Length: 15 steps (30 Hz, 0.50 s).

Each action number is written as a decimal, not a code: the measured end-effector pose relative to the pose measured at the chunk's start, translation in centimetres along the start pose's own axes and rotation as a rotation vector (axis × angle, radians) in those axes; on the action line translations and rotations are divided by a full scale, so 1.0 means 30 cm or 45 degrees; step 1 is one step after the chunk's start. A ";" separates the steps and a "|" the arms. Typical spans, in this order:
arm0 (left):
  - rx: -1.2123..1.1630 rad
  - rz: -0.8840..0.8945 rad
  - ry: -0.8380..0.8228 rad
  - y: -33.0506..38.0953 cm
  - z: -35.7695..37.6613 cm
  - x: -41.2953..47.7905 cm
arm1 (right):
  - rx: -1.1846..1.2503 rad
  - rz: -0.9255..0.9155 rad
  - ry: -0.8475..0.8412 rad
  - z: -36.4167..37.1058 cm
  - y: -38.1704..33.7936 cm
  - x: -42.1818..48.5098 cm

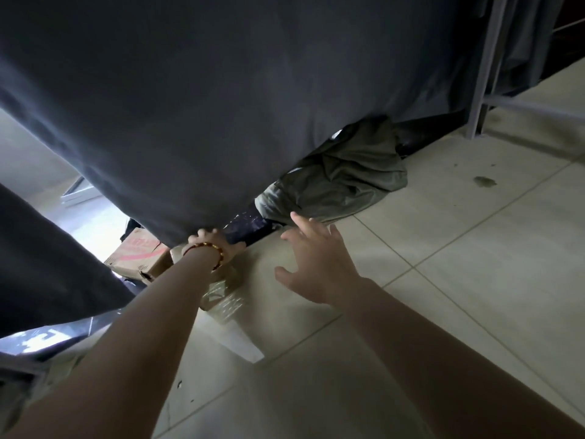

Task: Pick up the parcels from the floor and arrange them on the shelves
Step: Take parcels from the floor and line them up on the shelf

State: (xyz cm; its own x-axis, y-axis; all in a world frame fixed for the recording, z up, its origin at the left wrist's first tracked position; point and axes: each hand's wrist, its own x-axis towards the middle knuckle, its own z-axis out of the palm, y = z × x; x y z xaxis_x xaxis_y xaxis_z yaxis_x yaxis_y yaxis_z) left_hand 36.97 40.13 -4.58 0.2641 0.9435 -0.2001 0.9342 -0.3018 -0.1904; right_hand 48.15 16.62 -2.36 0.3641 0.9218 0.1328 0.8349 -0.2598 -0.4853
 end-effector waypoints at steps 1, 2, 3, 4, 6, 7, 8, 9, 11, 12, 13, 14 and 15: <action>-0.007 -0.020 -0.024 -0.011 0.011 0.007 | -0.033 -0.029 -0.012 0.006 -0.016 0.008; 0.000 -0.031 -0.040 -0.020 0.023 0.006 | -0.052 -0.048 -0.014 0.009 -0.030 0.017; 0.000 -0.031 -0.041 -0.024 0.036 0.000 | -0.059 -0.058 -0.006 0.013 -0.042 0.027; -0.008 -0.031 -0.057 -0.027 0.056 0.002 | -0.057 -0.059 0.005 0.017 -0.053 0.037; -0.108 -0.049 -0.157 -0.031 0.106 0.012 | -0.051 -0.046 0.015 0.025 -0.071 0.053; -0.162 -0.059 -0.176 -0.034 0.137 0.031 | -0.053 -0.036 0.009 0.030 -0.077 0.060; -0.212 -0.076 -0.192 -0.037 0.158 0.049 | -0.058 -0.026 0.000 0.036 -0.081 0.064; -0.252 -0.101 -0.197 -0.039 0.157 0.044 | -0.064 -0.018 -0.008 0.041 -0.084 0.067; -0.316 -0.158 -0.179 -0.046 0.140 0.021 | -0.077 -0.015 -0.015 0.050 -0.089 0.071; -0.337 -0.177 -0.169 -0.048 0.130 0.008 | -0.080 -0.010 -0.017 0.054 -0.089 0.072; -0.341 -0.195 -0.185 -0.054 0.129 0.007 | -0.079 -0.004 -0.018 0.056 -0.088 0.072; -0.354 -0.204 -0.193 -0.058 0.137 0.015 | -0.079 0.002 -0.020 0.056 -0.087 0.072; -0.378 -0.223 -0.187 -0.064 0.149 0.031 | -0.080 0.006 -0.021 0.056 -0.086 0.072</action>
State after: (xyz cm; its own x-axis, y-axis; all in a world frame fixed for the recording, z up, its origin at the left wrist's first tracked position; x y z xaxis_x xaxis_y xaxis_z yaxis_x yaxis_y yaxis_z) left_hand 34.36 40.98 -8.69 0.0767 0.9413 -0.3287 0.9967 -0.0642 0.0487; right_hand 46.11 19.77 -2.27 0.3616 0.9250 0.1165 0.8576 -0.2810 -0.4307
